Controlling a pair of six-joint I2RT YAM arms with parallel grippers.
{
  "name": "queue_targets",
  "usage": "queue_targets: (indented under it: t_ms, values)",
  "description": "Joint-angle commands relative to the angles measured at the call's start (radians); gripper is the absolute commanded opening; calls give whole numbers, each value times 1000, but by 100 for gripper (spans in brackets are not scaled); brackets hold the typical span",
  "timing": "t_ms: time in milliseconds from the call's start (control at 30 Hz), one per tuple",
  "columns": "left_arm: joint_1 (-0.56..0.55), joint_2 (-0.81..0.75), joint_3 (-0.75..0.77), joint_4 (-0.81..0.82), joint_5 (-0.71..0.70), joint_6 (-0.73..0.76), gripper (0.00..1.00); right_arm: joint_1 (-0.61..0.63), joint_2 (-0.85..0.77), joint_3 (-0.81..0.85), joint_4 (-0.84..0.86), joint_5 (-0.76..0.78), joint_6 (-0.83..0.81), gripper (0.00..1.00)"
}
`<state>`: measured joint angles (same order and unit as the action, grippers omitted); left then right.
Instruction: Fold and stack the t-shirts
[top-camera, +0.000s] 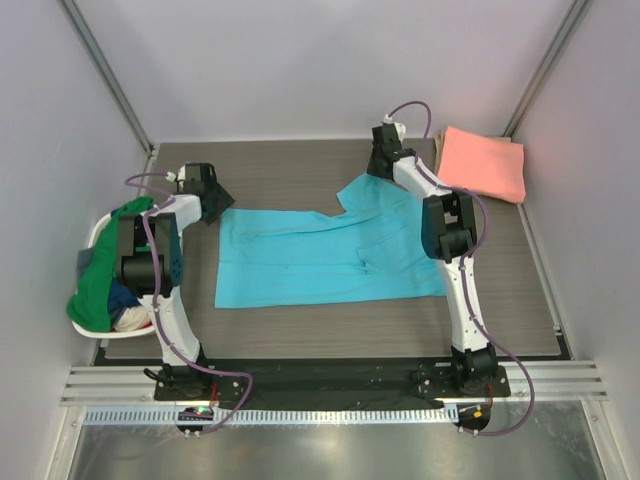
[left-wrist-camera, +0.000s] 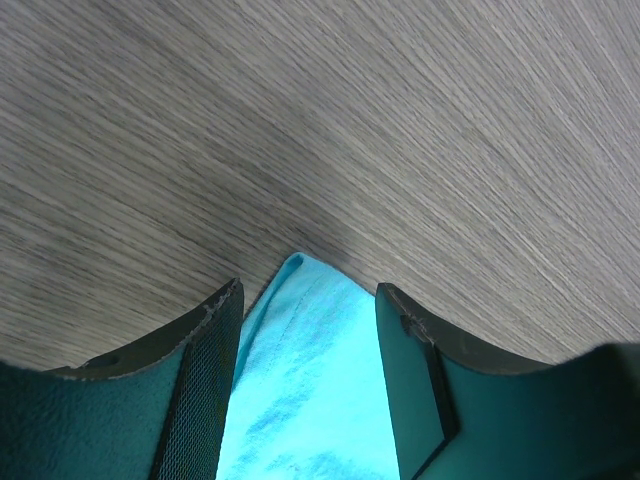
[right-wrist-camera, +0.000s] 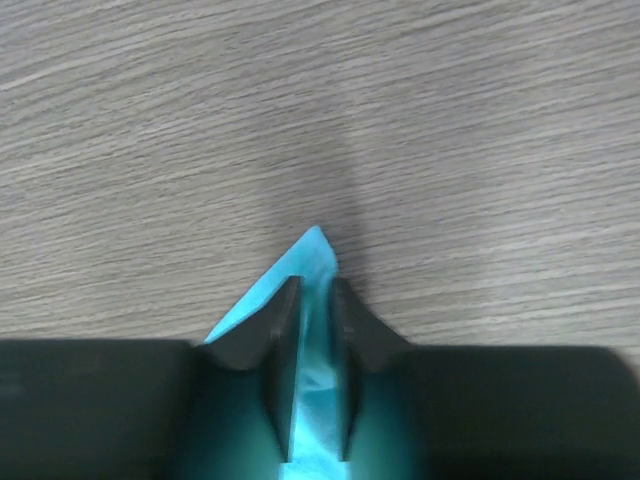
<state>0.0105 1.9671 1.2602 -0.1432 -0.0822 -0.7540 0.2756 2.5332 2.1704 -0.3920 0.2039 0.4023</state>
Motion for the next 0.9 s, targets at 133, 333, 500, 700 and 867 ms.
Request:
queue_targets:
  t_ms: [133,333,500,700,867]
  values:
    - [-1,18,27,-39,-5,12,54,0,25,51,-28,-35,10,6]
    - [-1,29,33,-55,-1,12,50,-3,25,54,-27,-37,7,5]
    - [-1,41,36,-58,7,15,44,-4,29,57,-27,-40,4,4]
    - [-1,72,59,-75,33,24,38,-9,30,55,-27,-49,4,2]
    - [-3,102,82,-98,42,28,33,-13,29,52,-25,-55,3,1]
